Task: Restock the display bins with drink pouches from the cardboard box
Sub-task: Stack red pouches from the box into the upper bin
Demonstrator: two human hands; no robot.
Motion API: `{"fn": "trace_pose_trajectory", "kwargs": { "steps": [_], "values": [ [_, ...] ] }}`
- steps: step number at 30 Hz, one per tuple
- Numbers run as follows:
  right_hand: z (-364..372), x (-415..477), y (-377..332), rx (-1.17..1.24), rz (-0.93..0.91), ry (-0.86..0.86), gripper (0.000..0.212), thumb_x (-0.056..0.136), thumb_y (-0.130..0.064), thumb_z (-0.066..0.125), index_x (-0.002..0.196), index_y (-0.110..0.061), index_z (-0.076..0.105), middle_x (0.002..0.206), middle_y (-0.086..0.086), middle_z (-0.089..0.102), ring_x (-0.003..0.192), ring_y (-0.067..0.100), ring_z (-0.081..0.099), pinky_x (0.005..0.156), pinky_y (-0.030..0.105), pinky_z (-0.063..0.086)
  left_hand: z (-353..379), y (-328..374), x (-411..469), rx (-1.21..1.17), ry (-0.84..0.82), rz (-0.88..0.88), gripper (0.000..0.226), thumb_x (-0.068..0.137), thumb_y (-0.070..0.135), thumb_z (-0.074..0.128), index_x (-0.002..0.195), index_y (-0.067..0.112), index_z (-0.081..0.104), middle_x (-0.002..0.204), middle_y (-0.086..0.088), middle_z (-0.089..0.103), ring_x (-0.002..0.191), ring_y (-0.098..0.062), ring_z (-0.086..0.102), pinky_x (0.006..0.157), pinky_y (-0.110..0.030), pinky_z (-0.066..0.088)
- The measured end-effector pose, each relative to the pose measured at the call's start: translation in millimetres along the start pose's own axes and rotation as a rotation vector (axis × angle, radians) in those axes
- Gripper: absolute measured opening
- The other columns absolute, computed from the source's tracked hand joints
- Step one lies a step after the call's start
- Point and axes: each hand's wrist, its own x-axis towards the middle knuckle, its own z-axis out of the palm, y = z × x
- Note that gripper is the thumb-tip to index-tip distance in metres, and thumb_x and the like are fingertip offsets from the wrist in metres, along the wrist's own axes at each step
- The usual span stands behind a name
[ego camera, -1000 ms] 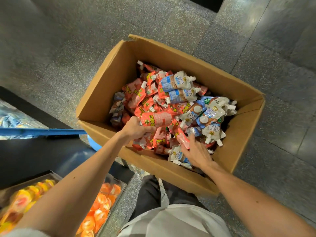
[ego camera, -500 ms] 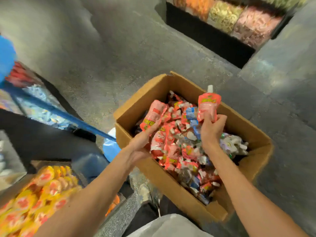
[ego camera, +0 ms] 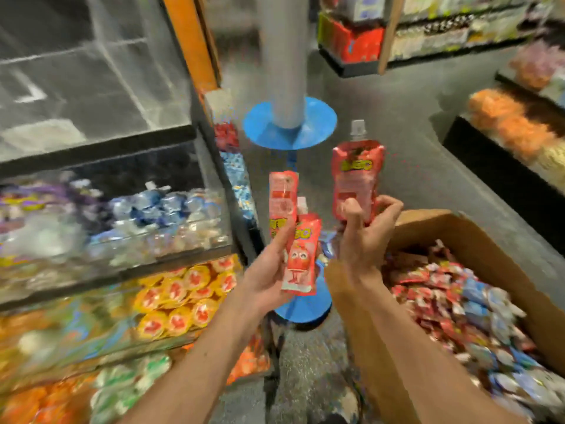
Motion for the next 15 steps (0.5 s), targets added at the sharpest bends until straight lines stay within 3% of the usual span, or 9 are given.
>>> {"fn": "trace_pose_trajectory", "kwargs": {
  "steps": [3,6,8,10,13,15],
  "values": [
    [45,-54,-28,0.134,0.048,-0.113,0.04,0.076,-0.037,0.059,0.106,-0.014,0.049,0.087,-0.011,0.055,0.069,-0.01,0.053,0.066,0.012,0.043,-39,25,-57,0.091,0.04,0.104,0.04,0.082,0.052,0.058,0.071,0.017,0.074,0.058,-0.004,0.064,0.044,-0.014,0.061,0.046,-0.023,0.049],
    [83,-104,-49,0.258,0.252,-0.222,0.026,0.069,-0.041,0.061,0.087,-0.021,0.061,0.069,-0.011,0.061,0.064,0.012,0.054,0.058,0.027,0.046,-77,47,-113,0.121,0.084,0.178,0.039,0.077,0.05,0.059,0.071,0.015,0.077,0.062,-0.003,0.064,0.044,-0.012,0.058,0.044,-0.022,0.047],
    [102,-129,-57,0.383,0.38,-0.302,0.022,0.069,-0.024,0.061,0.088,-0.012,0.059,0.067,-0.001,0.061,0.057,0.017,0.057,0.054,0.028,0.048,-102,60,-146,0.111,0.108,0.211,0.04,0.081,0.048,0.058,0.067,0.016,0.077,0.06,-0.002,0.065,0.043,-0.012,0.057,0.043,-0.022,0.047],
    [117,-147,-67,0.492,0.508,-0.416,0.031,0.065,-0.008,0.056,0.095,-0.002,0.058,0.073,0.009,0.066,0.057,0.018,0.063,0.053,0.028,0.053,-126,71,-175,0.085,0.144,0.234,0.043,0.089,0.046,0.056,0.065,0.016,0.075,0.057,-0.001,0.066,0.042,-0.012,0.059,0.042,-0.022,0.049],
    [131,-166,-78,0.47,0.614,-0.607,0.027,0.058,0.0,0.053,0.083,0.005,0.063,0.075,0.012,0.069,0.063,0.023,0.067,0.063,0.03,0.059,-151,87,-210,0.043,0.179,0.289,0.032,0.084,0.04,0.06,0.07,0.013,0.072,0.059,-0.004,0.068,0.044,-0.014,0.062,0.044,-0.023,0.052],
    [136,-169,-81,0.357,0.615,-0.67,0.014,0.064,0.002,0.058,0.076,0.0,0.066,0.072,0.01,0.065,0.065,0.025,0.063,0.067,0.033,0.055,-160,97,-230,0.05,0.179,0.308,0.032,0.076,0.038,0.064,0.063,0.011,0.073,0.058,-0.006,0.068,0.043,-0.014,0.063,0.043,-0.022,0.052]
  ]
}}
